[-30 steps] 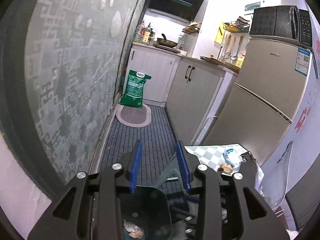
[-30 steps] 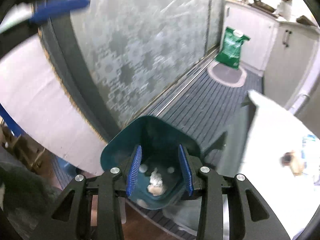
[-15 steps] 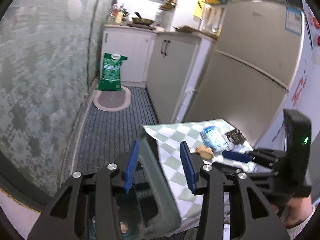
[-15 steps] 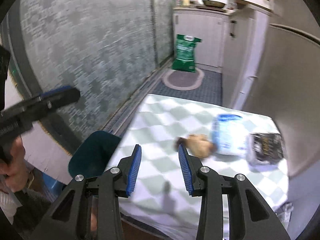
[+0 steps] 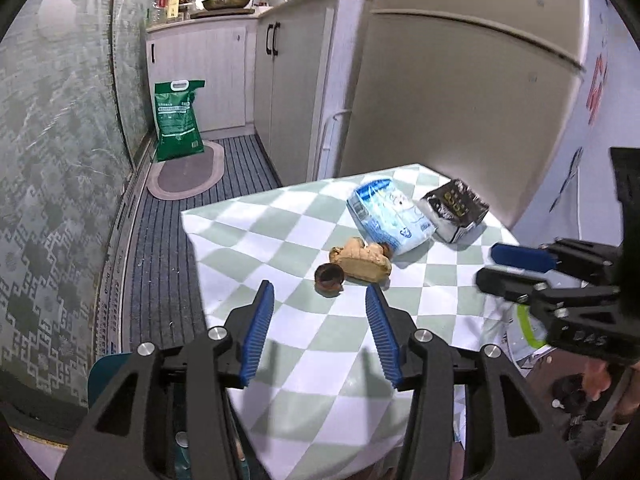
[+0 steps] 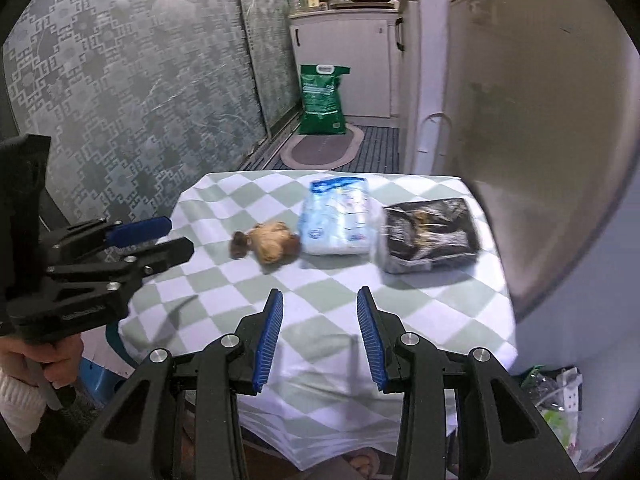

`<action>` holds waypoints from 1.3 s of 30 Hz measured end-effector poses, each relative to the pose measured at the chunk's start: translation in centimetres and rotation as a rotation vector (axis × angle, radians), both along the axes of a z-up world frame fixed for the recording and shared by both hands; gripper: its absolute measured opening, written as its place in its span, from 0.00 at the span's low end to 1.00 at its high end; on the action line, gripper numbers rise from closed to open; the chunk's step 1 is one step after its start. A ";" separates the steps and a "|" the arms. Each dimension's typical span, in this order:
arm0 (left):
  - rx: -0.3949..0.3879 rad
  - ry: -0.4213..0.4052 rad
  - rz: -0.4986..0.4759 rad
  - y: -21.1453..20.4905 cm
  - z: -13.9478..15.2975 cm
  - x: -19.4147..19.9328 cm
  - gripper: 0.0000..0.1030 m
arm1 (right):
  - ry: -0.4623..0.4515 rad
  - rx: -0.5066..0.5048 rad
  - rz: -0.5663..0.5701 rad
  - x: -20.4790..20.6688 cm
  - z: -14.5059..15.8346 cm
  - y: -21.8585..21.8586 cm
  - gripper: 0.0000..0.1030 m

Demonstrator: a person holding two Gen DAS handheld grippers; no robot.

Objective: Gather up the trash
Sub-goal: 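Move both tools back over the table toward the remaining items, then grasp the small brown lid with the left tool while the right tool grasps the black snack bag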

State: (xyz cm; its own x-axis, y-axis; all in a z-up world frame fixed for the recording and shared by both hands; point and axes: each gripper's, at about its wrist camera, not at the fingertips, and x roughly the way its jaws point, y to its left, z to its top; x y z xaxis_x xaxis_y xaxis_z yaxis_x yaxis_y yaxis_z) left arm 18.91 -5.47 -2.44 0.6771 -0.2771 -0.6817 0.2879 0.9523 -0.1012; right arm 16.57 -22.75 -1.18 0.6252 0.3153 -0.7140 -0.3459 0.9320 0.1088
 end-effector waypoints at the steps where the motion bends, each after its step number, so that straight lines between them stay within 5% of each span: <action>1: 0.009 0.001 0.002 -0.3 -0.2 0.3 0.50 | -0.006 -0.001 -0.009 0.0 0.0 -0.6 0.38; 4: 0.028 0.006 0.008 -0.9 -0.8 1.0 0.50 | -0.022 -0.016 -0.029 0.0 -0.1 -1.9 0.39; 6: 0.030 0.013 0.006 -1.2 -1.1 1.4 0.50 | -0.037 -0.017 -0.048 0.1 -0.2 -2.7 0.51; 21: 0.041 0.040 -0.018 -2.6 -3.2 3.5 0.42 | -0.127 -0.040 -0.048 1.2 -1.0 -4.5 0.84; 24: 0.052 0.038 -0.023 -2.8 -3.1 3.6 0.22 | -0.126 -0.035 -0.047 1.4 -1.1 -4.7 0.84; 31: 0.039 0.036 -0.005 -2.2 -2.7 3.1 0.22 | -0.130 -0.019 -0.039 1.9 -1.3 -4.6 0.84; 39: 0.003 0.026 -0.017 -1.3 -1.5 2.0 0.22 | -0.132 -0.120 -0.054 3.2 -2.3 -2.9 0.87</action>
State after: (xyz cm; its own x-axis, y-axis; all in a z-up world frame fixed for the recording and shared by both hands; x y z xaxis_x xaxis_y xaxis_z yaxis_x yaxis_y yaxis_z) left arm 20.89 -6.80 -3.94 0.6544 -0.2865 -0.6997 0.3014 0.9476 -0.1061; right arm 19.78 -25.69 -3.48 0.7295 0.1964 -0.6552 -0.2988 0.9532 -0.0470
